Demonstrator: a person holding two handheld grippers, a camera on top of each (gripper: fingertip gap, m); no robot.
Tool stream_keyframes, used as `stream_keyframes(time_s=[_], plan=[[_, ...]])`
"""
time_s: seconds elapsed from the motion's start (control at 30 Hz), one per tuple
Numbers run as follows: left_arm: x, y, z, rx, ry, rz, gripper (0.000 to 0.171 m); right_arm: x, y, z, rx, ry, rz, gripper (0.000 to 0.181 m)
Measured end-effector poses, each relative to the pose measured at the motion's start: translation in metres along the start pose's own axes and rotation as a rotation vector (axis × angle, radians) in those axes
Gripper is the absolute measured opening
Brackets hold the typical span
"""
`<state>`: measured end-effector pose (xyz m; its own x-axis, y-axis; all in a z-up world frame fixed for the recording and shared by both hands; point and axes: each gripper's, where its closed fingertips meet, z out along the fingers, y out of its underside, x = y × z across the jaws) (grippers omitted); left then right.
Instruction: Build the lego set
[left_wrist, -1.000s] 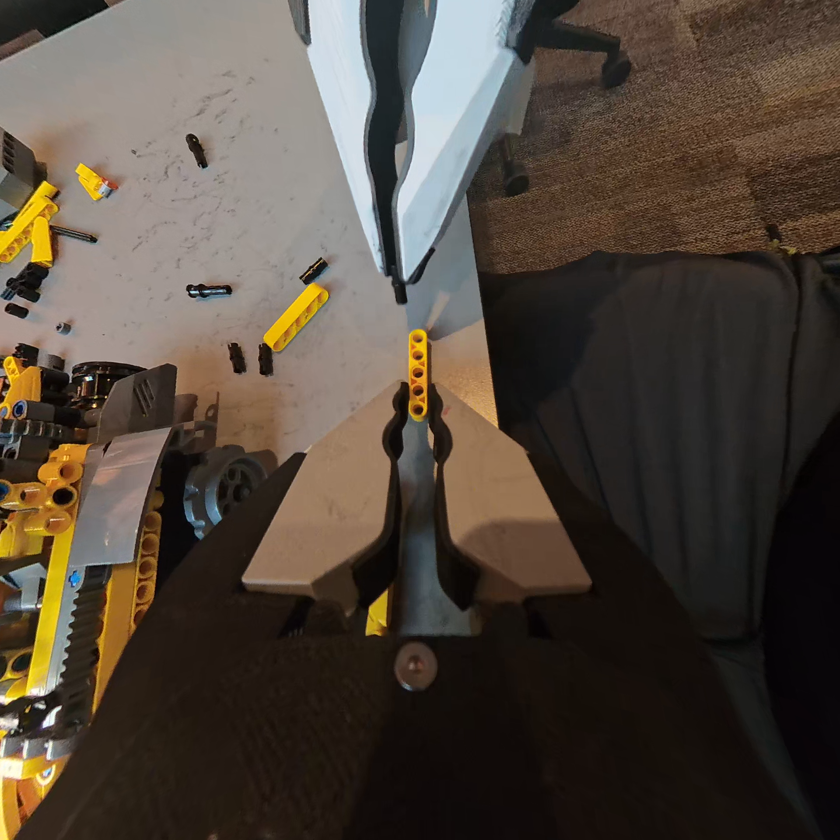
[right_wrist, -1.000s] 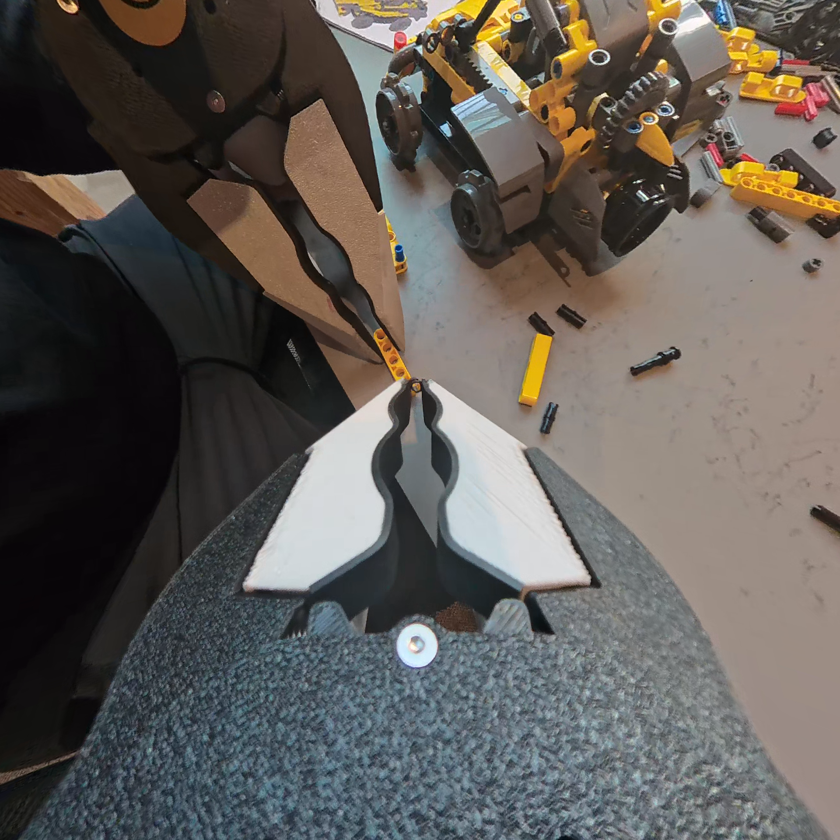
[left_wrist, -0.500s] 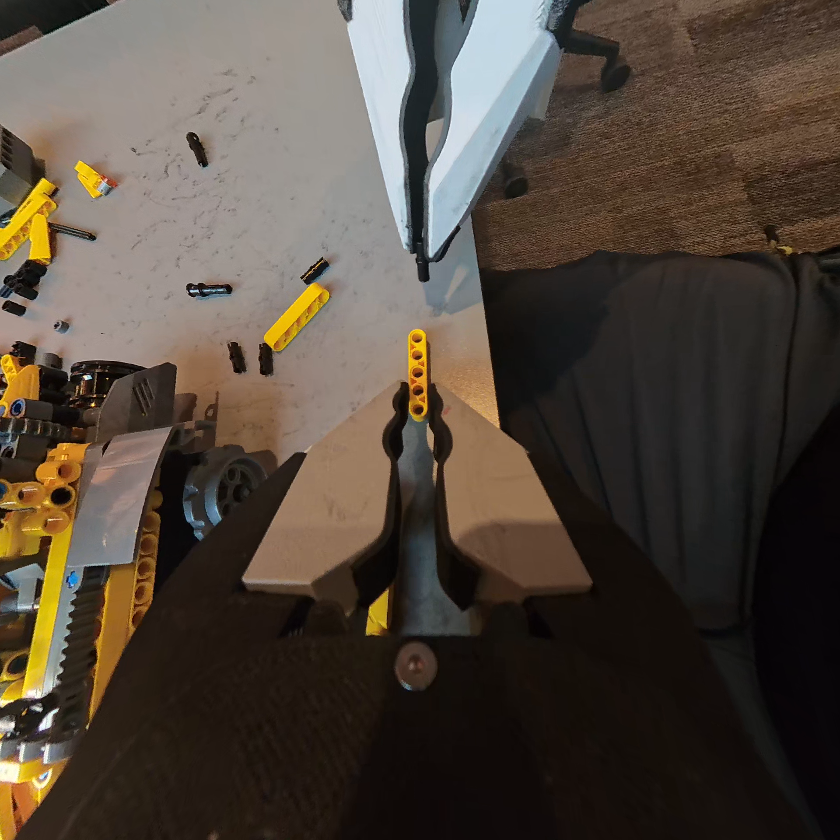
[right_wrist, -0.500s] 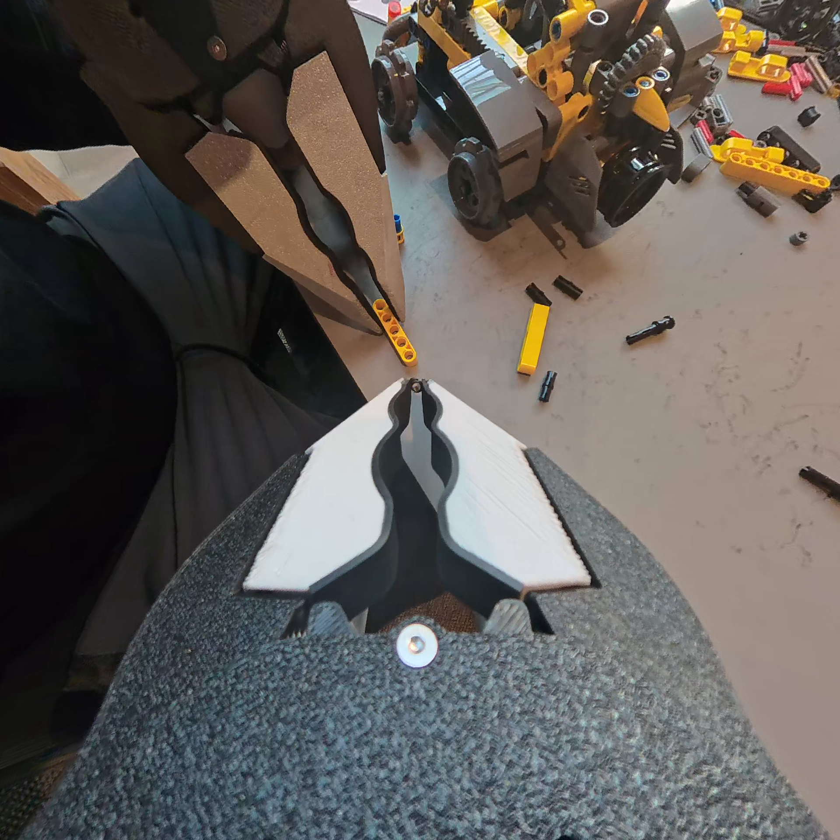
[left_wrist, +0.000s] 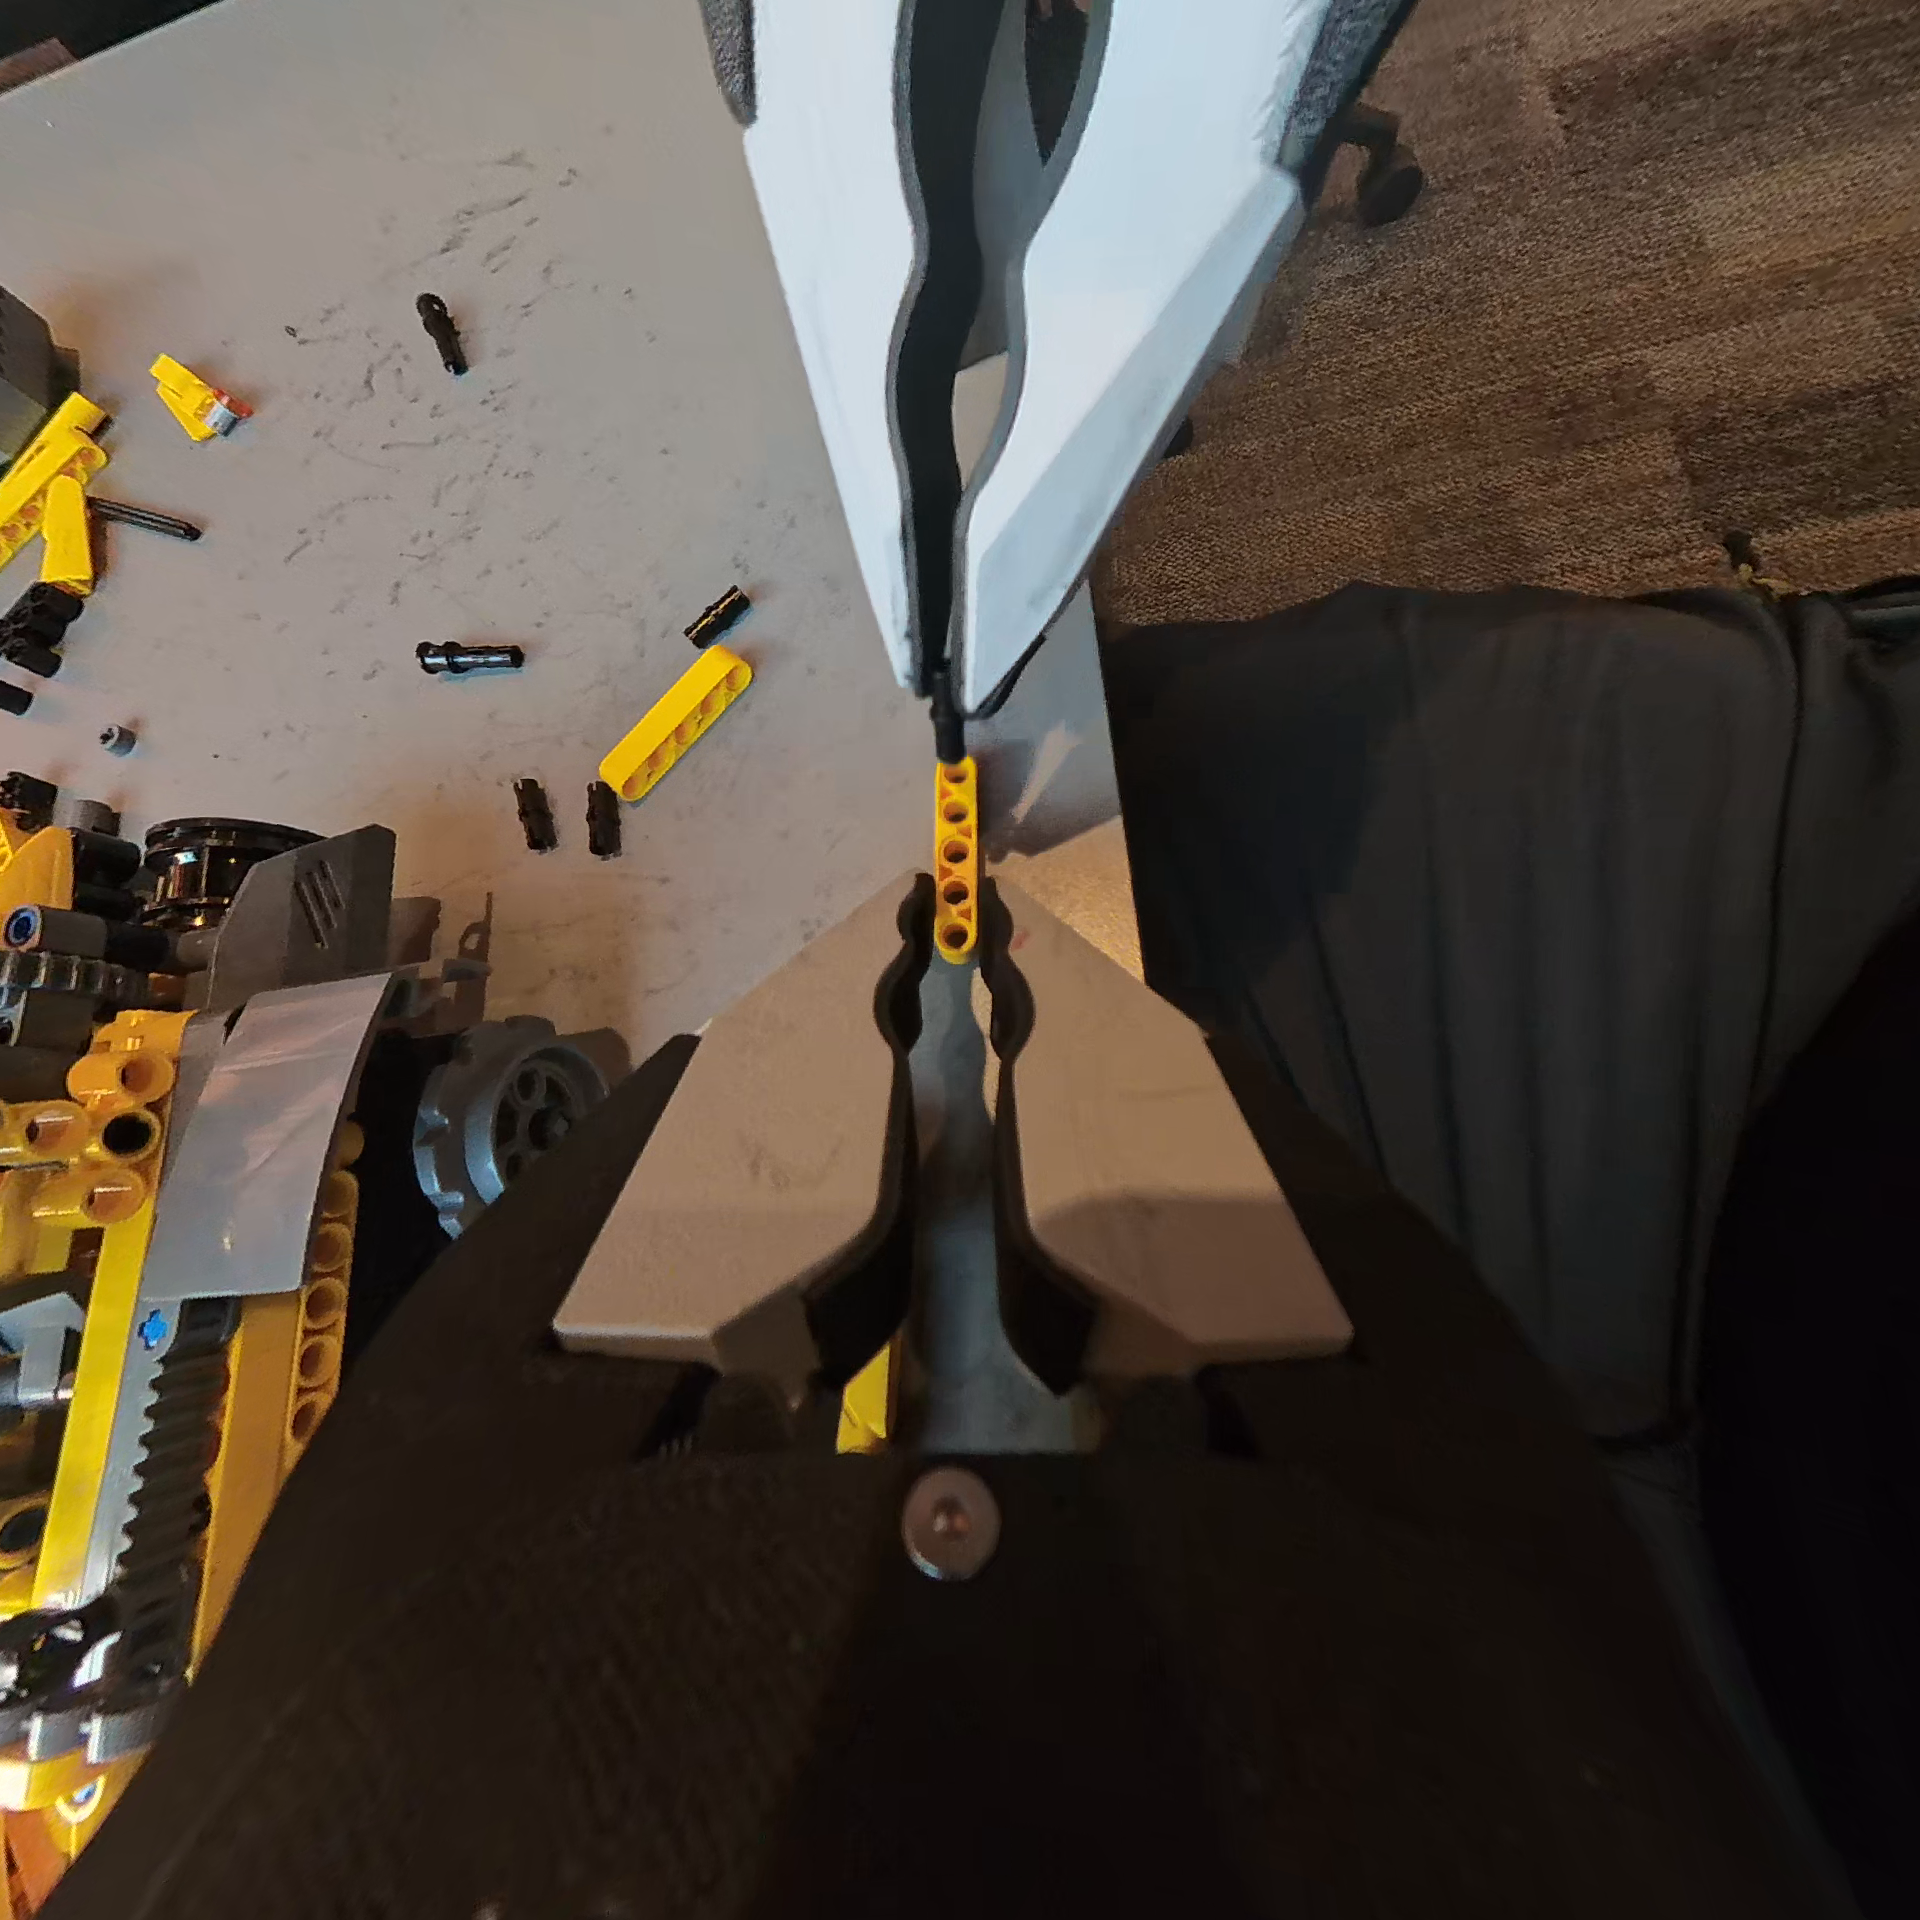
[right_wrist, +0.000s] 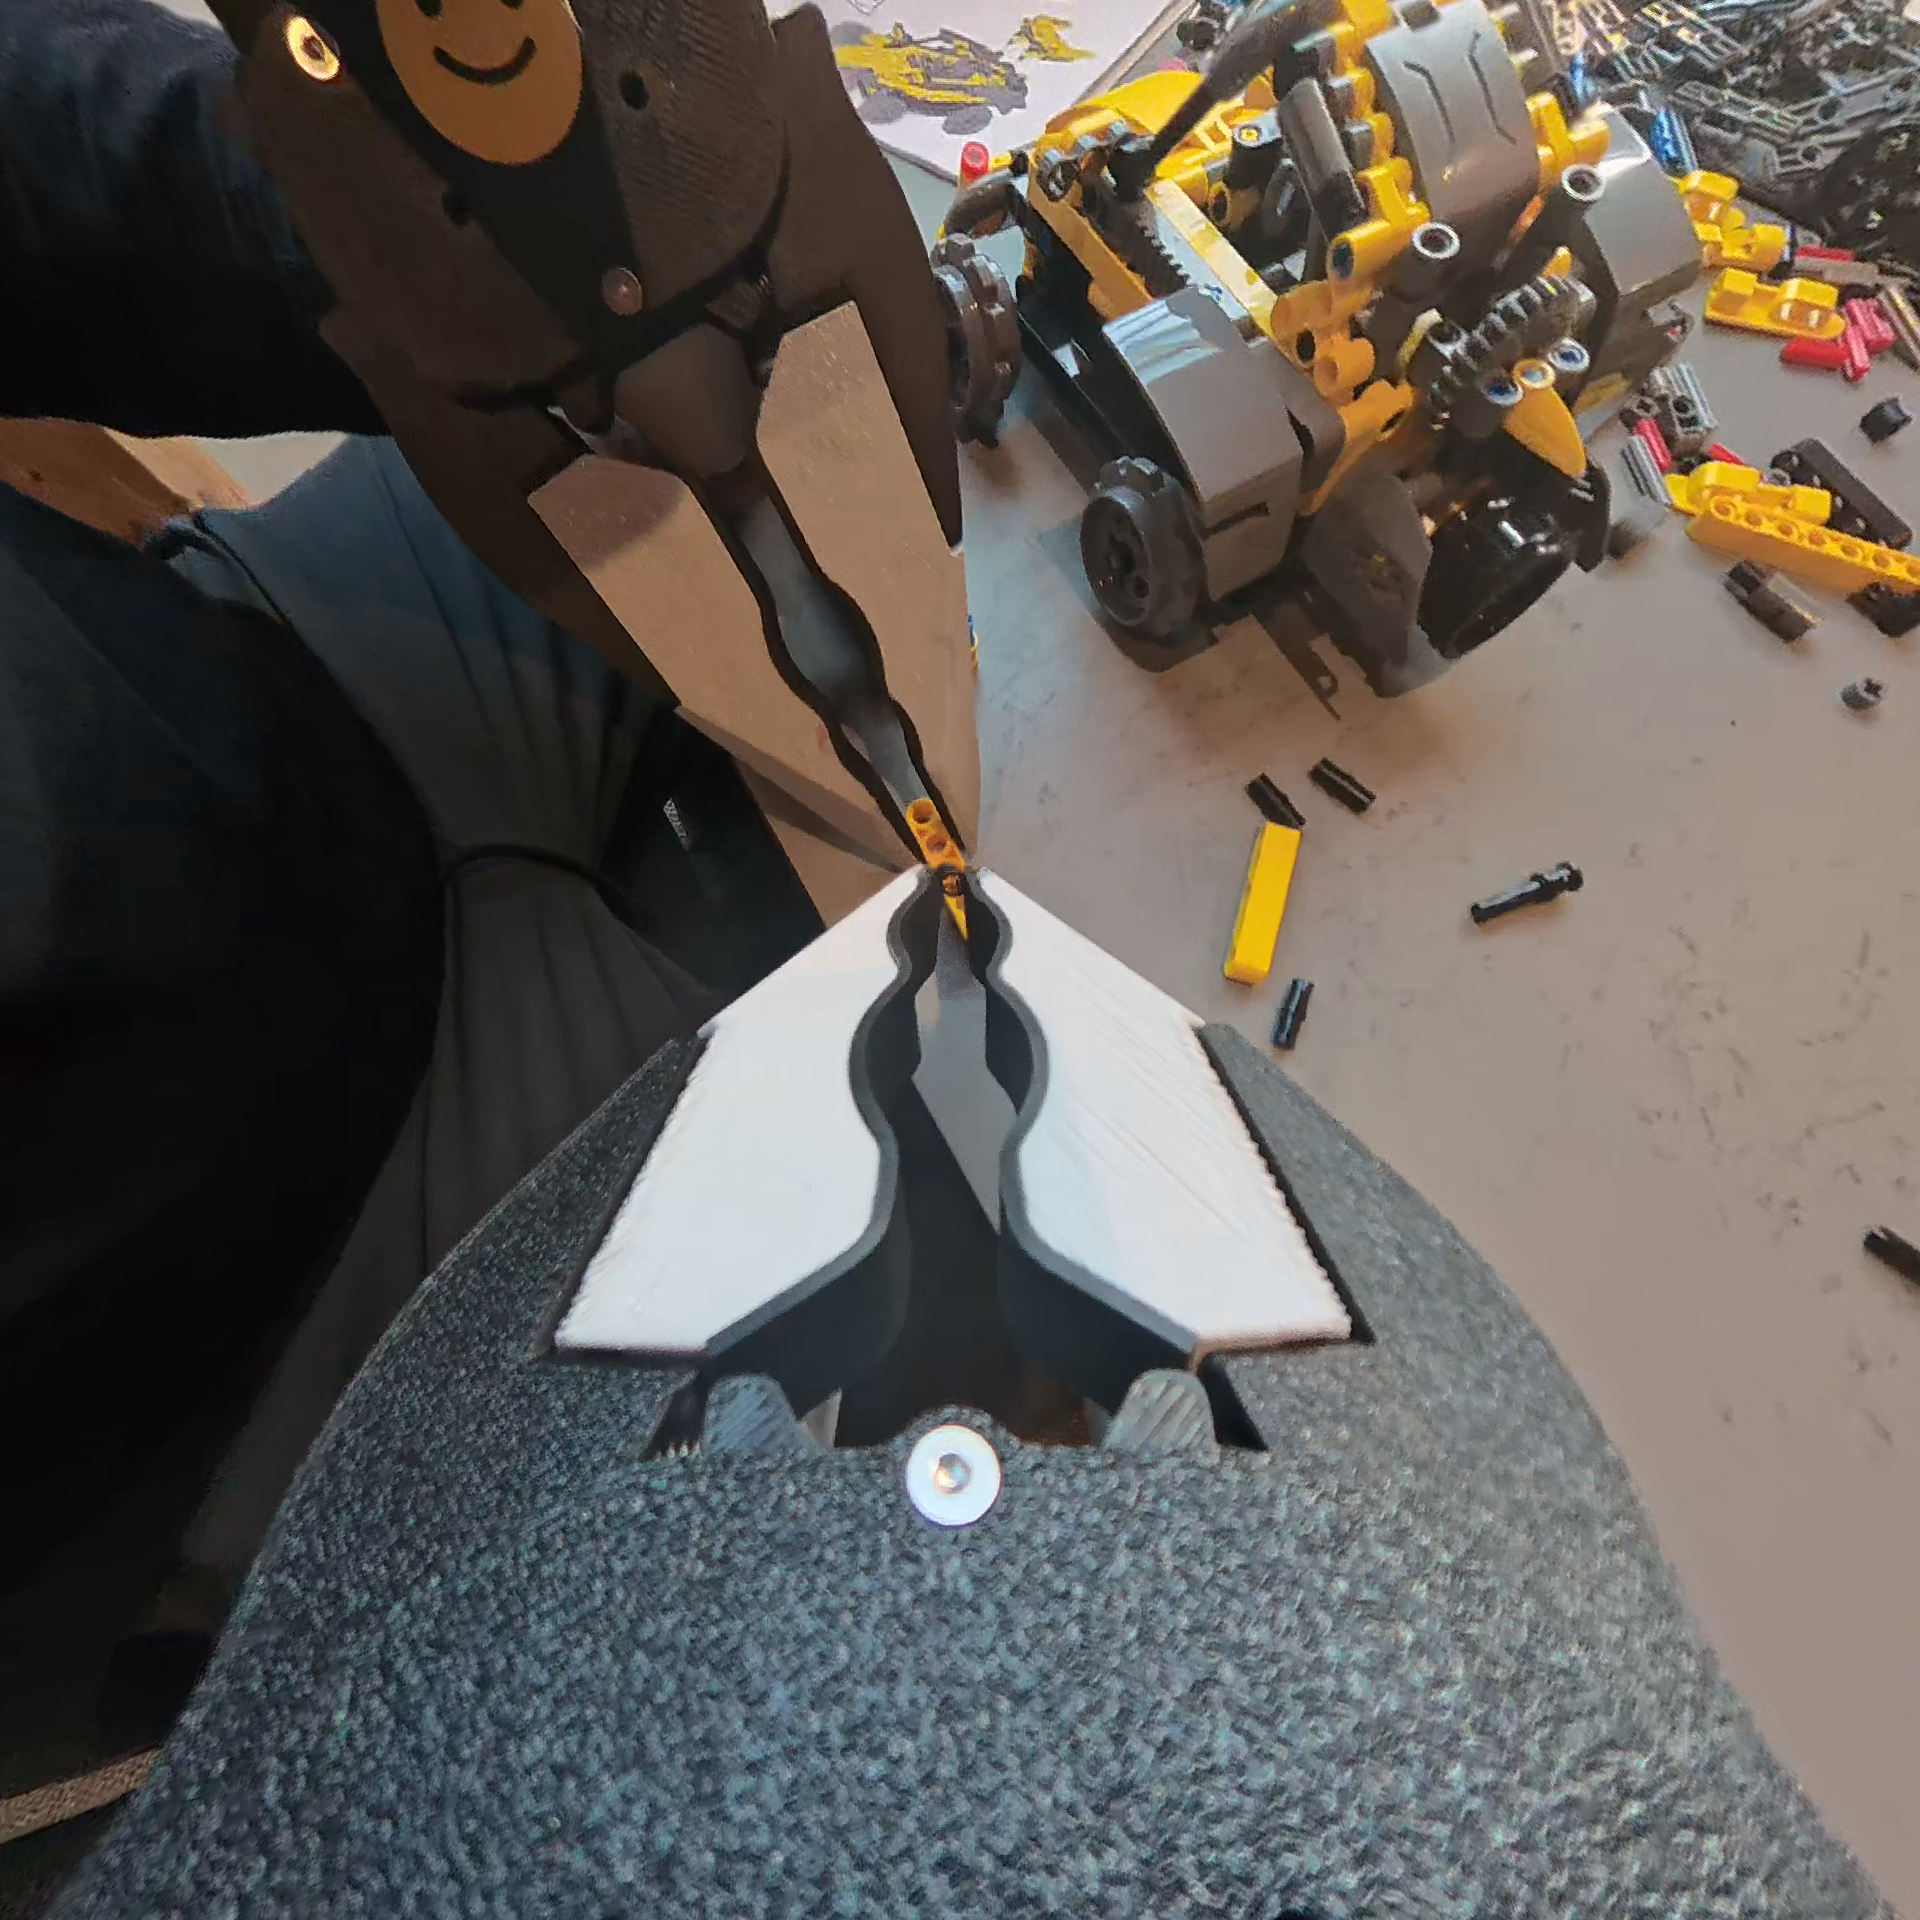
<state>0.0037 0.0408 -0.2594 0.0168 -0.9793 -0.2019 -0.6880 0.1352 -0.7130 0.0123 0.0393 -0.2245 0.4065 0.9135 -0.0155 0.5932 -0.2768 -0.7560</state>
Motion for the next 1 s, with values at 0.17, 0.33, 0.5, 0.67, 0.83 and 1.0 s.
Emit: stream_keyframes(time_s=[0.17, 0.33, 0.5, 0.67, 0.83, 1.0], plan=[[0.0, 0.0, 0.0, 0.001, -0.001, 0.002, 0.004, 0.001, -0.003, 0.004, -0.04, 0.007, -0.021, 0.004], [0.0, 0.0, 0.0, 0.001, 0.0, 0.002, 0.004, 0.006, 0.001, -0.002, -0.055, 0.028, -0.002, 0.004], [0.0, 0.0, 0.0, 0.002, 0.002, 0.001, 0.004, 0.011, 0.015, -0.005, -0.085, 0.044, 0.026, 0.004], [0.0, 0.0, 0.0, 0.005, 0.012, -0.005, 0.005, 0.008, 0.02, -0.005, -0.099, 0.029, 0.025, 0.004], [-0.001, 0.0, 0.0, 0.004, 0.006, -0.003, 0.004, 0.006, 0.017, 0.003, -0.123, 0.003, 0.002, 0.004], [-0.001, -0.001, 0.0, 0.005, 0.01, -0.008, 0.005, 0.008, 0.018, 0.008, -0.191, 0.022, -0.055, 0.004]])
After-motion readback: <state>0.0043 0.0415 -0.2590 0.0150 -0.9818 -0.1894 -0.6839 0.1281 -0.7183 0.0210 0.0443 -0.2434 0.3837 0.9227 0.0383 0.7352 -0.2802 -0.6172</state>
